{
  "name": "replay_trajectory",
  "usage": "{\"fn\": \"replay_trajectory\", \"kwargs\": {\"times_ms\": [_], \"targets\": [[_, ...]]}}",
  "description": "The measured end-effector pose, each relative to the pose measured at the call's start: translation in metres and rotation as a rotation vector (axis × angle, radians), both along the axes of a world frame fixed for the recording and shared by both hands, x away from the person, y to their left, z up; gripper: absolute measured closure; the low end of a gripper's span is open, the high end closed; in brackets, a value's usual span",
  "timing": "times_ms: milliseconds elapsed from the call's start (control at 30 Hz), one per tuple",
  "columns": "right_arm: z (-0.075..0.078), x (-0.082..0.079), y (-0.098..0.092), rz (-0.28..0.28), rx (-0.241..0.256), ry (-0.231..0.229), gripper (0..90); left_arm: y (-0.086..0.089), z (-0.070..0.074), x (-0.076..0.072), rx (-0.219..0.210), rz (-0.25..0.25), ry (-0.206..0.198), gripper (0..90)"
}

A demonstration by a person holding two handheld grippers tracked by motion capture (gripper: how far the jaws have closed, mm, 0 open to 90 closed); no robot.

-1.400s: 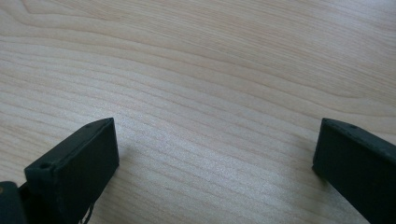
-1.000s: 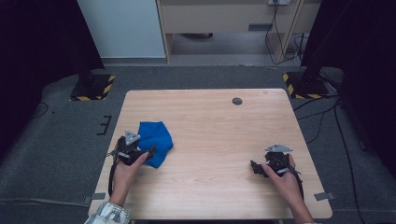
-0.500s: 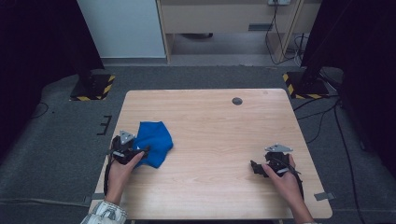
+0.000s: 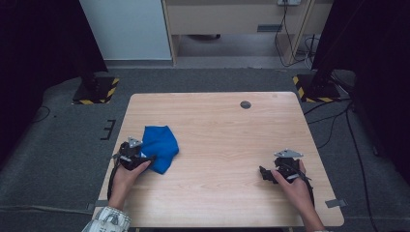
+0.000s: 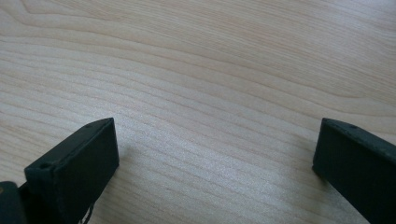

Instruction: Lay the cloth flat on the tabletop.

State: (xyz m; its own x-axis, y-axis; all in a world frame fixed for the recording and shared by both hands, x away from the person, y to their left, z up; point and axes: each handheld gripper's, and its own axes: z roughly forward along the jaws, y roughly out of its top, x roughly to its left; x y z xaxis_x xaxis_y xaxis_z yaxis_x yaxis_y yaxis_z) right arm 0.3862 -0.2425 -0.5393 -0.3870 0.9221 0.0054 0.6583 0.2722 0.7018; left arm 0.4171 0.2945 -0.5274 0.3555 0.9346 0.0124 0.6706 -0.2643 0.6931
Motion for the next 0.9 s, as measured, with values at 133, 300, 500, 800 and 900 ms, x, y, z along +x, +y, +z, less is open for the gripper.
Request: {"fn": "replay_trajectory", "kwargs": {"times_ms": [133, 300, 500, 800, 900], "targets": [[0.0, 0.0, 0.0, 0.0, 0.0, 0.0, 0.4, 0.004, -0.001, 0.0, -0.039, -0.003, 0.002, 25.2], [0.0, 0.0, 0.0, 0.0, -0.001, 0.0, 0.4, 0.003, 0.003, -0.002, -0.091, -0.031, 0.005, 60.3], [0.0, 0.0, 0.0, 0.0, 0.0, 0.0, 0.5, 0.008, 0.009, -0.004, -0.165, -0.026, 0.007, 75.9], [0.0, 0.0, 0.0, 0.0, 0.0, 0.0, 0.5, -0.005, 0.031, -0.009, -0.218, -0.092, -0.046, 78.0], [0.0, 0.0, 0.0, 0.0, 0.0, 0.0, 0.5, -0.014, 0.038, -0.009, -0.237, -0.134, -0.056, 78.2]]}}
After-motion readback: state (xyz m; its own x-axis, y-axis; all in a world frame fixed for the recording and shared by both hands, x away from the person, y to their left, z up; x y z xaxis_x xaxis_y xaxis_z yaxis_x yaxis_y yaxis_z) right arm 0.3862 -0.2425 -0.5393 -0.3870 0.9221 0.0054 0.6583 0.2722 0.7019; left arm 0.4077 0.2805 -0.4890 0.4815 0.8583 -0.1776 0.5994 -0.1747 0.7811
